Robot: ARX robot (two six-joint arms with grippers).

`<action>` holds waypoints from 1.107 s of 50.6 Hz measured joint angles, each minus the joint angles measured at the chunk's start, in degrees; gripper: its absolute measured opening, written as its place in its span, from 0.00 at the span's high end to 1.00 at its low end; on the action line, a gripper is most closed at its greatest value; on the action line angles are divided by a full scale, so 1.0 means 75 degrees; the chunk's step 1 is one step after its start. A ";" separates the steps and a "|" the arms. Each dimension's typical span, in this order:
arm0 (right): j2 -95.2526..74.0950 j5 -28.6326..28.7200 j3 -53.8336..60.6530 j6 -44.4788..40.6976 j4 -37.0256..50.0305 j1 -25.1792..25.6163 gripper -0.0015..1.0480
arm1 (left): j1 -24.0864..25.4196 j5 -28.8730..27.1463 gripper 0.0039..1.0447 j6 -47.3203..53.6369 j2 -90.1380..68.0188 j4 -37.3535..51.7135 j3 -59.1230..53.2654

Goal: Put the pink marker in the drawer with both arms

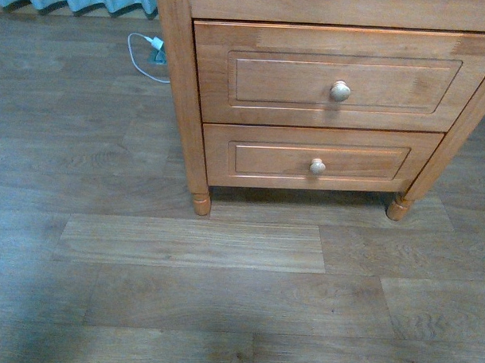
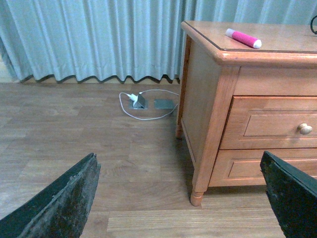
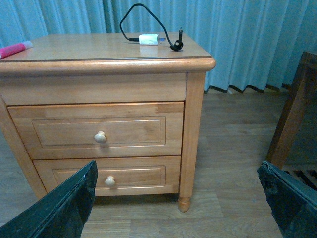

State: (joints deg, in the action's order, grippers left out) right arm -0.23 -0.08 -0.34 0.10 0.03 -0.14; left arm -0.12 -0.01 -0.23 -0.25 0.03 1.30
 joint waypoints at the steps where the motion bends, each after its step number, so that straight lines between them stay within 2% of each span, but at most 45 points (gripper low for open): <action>1: -0.0003 0.0000 0.0000 0.0000 0.0000 0.0003 0.08 | 0.0000 0.0000 0.06 0.0000 0.0000 0.0000 0.0000; 53: 0.0000 0.0000 0.0000 0.0000 0.0000 0.0003 0.08 | 0.0000 0.0000 0.06 0.0000 0.0000 0.0000 0.0000; 55: -0.0079 0.0338 -0.0044 0.0003 -0.0166 0.0122 0.08 | 0.0000 0.0000 0.06 0.0000 0.0000 0.0000 0.0000; 56: -0.0230 0.1087 -0.0131 0.0009 -0.0446 0.0306 0.08 | 0.0000 0.0000 0.06 0.0000 0.0000 0.0000 0.0000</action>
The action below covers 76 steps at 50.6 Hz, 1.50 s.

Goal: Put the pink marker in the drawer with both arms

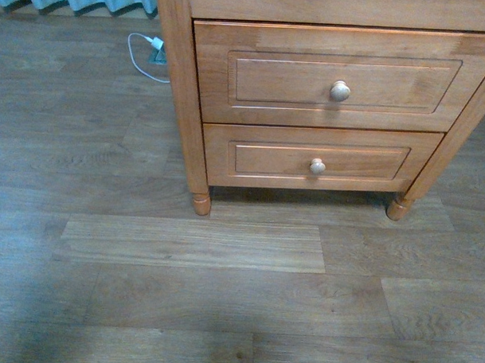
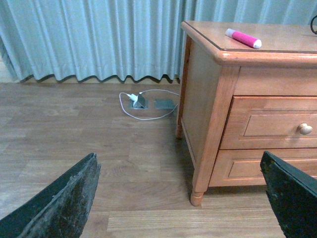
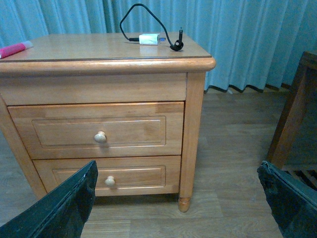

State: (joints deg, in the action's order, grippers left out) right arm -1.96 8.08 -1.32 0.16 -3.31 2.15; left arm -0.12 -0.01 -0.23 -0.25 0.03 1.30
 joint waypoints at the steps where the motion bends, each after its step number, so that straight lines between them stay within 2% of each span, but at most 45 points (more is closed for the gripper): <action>1: -0.0137 0.0364 -0.0038 -0.0003 -0.0102 0.0064 0.08 | 0.0000 0.0000 0.06 0.0000 0.0000 0.0000 0.0000; 2: -0.0326 0.0670 -0.0076 -0.0003 -0.0149 0.0079 0.08 | 0.0000 0.0006 0.06 0.0000 0.0000 0.0000 0.0000; 4: -0.0612 0.0799 -0.0119 -0.0012 -0.0160 -0.0023 0.08 | 0.0000 0.0003 0.06 0.0000 0.0000 0.0000 0.0000; 10: -0.1868 0.0242 -0.0338 -0.0117 0.0391 -0.0752 0.08 | 0.0000 0.0000 0.06 0.0000 0.0000 0.0000 0.0000; 20: -0.5581 -0.0388 -0.1189 -0.0163 0.2422 -0.2250 0.08 | 0.0000 0.0000 0.06 0.0000 0.0000 0.0000 0.0000; 30: -0.8099 -0.0801 -0.2084 -0.0137 0.3631 -0.2868 0.08 | 0.0000 0.0000 0.06 0.0000 0.0000 0.0000 0.0000; 45: -1.1057 -0.1498 -0.3821 0.0050 0.4596 -0.3261 0.08 | 0.0000 0.0000 0.06 0.0000 0.0000 0.0000 0.0000; 62: -1.3849 -0.2031 -0.6289 0.0487 0.4424 -0.3246 0.08 | 0.0000 0.0000 0.06 0.0000 0.0000 0.0000 0.0000; 76: -1.5259 -0.2224 -0.7595 0.0761 0.4395 -0.3057 0.08 | 0.0000 0.0000 0.06 0.0000 0.0000 0.0000 0.0000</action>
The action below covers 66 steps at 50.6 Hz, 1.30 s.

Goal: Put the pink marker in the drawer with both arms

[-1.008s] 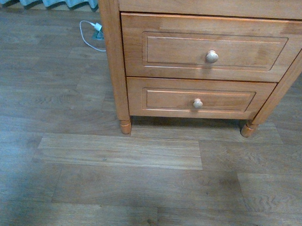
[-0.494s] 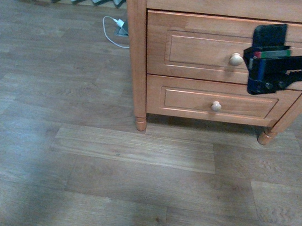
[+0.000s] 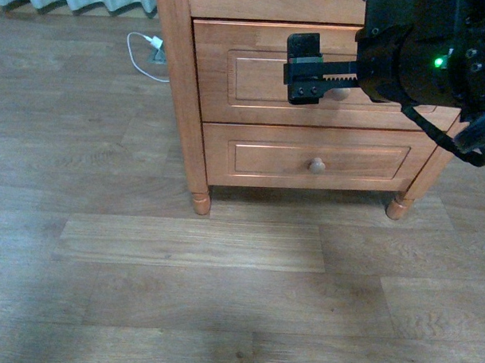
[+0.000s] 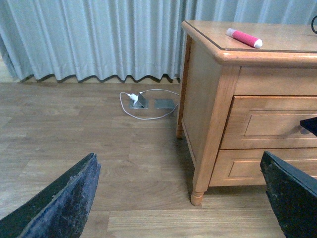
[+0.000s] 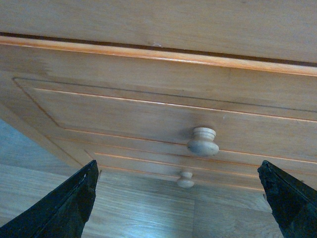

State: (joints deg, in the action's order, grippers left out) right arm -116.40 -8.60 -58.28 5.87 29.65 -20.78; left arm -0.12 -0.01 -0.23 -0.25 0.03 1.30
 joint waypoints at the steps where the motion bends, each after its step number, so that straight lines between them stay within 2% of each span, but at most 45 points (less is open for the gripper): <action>1: -0.0096 -0.0020 -0.0085 0.0020 0.0009 0.0017 0.08 | 0.0000 0.0000 0.06 0.0000 0.0000 0.0000 0.0000; 15: -0.0947 -0.0032 -0.0746 0.0265 0.0055 0.0245 0.08 | 0.0000 0.0000 0.06 0.0000 0.0000 0.0000 0.0000; 66: -0.1422 0.0160 -0.1215 0.0530 0.0213 0.0265 0.08 | 0.0000 0.0000 0.06 0.0000 0.0000 0.0000 0.0000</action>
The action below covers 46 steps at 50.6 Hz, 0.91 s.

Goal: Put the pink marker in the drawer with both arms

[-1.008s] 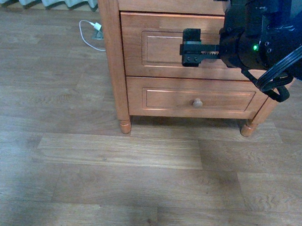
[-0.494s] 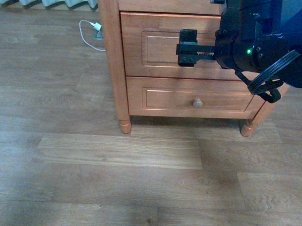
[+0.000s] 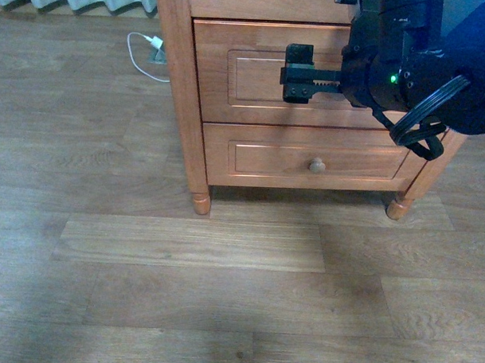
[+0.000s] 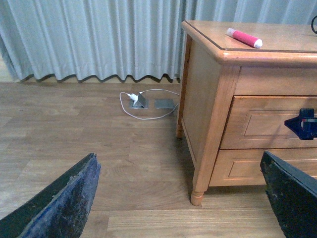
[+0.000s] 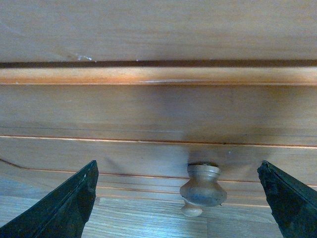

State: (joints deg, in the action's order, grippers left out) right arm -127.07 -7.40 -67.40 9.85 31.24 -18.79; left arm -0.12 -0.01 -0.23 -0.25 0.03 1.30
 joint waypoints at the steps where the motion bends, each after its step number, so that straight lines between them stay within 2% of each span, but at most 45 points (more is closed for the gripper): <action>1: -0.0017 -0.0003 -0.0017 -0.0012 -0.0026 0.0000 0.08 | 0.0000 0.0000 0.06 0.0000 0.0000 0.0000 0.0000; 27: -0.0259 -0.0140 -0.0149 -0.0023 -0.0061 0.0073 0.09 | 0.0000 0.0000 0.06 0.0000 0.0000 0.0000 0.0000; 39: -0.0259 -0.0262 -0.0149 -0.0015 0.0000 0.0114 0.42 | 0.0000 0.0000 0.06 0.0000 0.0000 0.0000 0.0000; 46: -0.0259 -0.0245 -0.0149 -0.0017 -0.0003 0.0137 0.65 | 0.0000 0.0000 0.06 0.0000 0.0000 0.0000 0.0000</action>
State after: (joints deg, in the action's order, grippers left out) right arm -129.01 -9.23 -68.51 9.72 31.22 -17.76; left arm -0.12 -0.01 -0.23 -0.25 0.03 1.30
